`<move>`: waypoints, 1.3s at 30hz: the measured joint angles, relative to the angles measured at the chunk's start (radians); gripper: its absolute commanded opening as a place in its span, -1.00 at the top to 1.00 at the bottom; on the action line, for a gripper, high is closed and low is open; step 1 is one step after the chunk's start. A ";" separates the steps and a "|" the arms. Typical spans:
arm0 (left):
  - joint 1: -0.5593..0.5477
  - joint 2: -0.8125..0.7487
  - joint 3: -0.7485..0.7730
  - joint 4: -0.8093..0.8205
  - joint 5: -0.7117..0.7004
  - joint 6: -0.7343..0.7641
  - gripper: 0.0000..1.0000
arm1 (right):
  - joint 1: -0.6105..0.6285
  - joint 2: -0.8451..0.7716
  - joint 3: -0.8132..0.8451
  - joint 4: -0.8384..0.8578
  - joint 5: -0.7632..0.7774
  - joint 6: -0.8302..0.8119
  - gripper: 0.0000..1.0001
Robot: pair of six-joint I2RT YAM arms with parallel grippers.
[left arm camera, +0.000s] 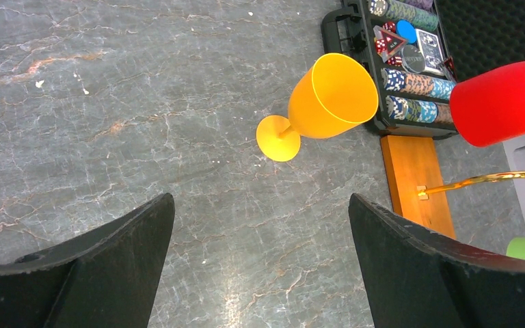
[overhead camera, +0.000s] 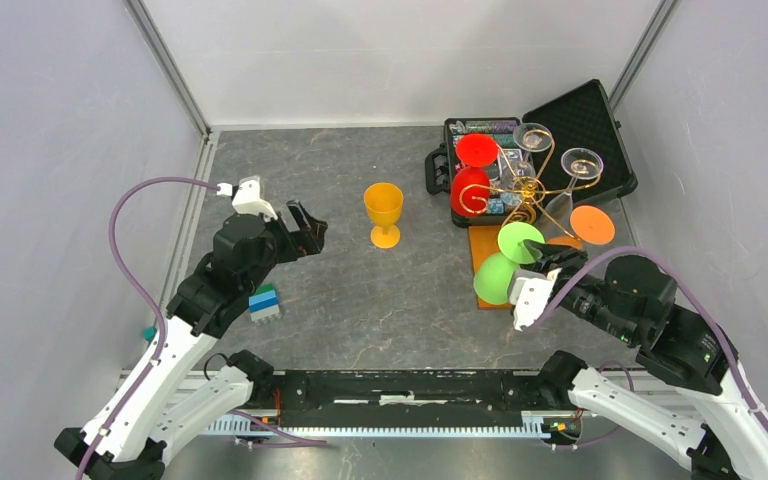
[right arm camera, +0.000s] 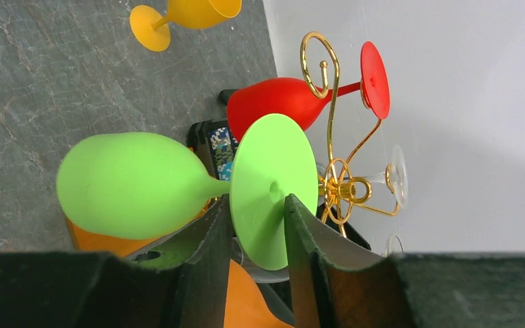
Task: Take the wine glass off the wine glass rack
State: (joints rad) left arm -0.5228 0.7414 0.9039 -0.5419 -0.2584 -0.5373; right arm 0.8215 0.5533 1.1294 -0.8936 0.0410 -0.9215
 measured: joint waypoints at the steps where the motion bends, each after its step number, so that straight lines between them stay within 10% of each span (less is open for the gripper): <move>1: 0.000 0.000 0.000 0.000 0.000 0.000 -1.00 | 0.000 0.000 0.000 -0.001 -0.003 0.000 0.05; 8: 0.000 0.004 0.000 0.002 0.000 0.000 -1.00 | 0.000 -0.005 0.000 -0.006 -0.037 0.000 -0.12; 39: 0.000 0.007 -0.008 0.002 0.003 0.000 -1.00 | -0.001 -0.006 -0.001 0.093 -0.027 -0.030 1.00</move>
State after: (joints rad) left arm -0.5228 0.7483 0.8963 -0.5396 -0.2550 -0.5373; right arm 0.8207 0.5468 1.1286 -0.8009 0.0135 -0.9512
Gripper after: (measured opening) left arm 0.994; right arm 0.013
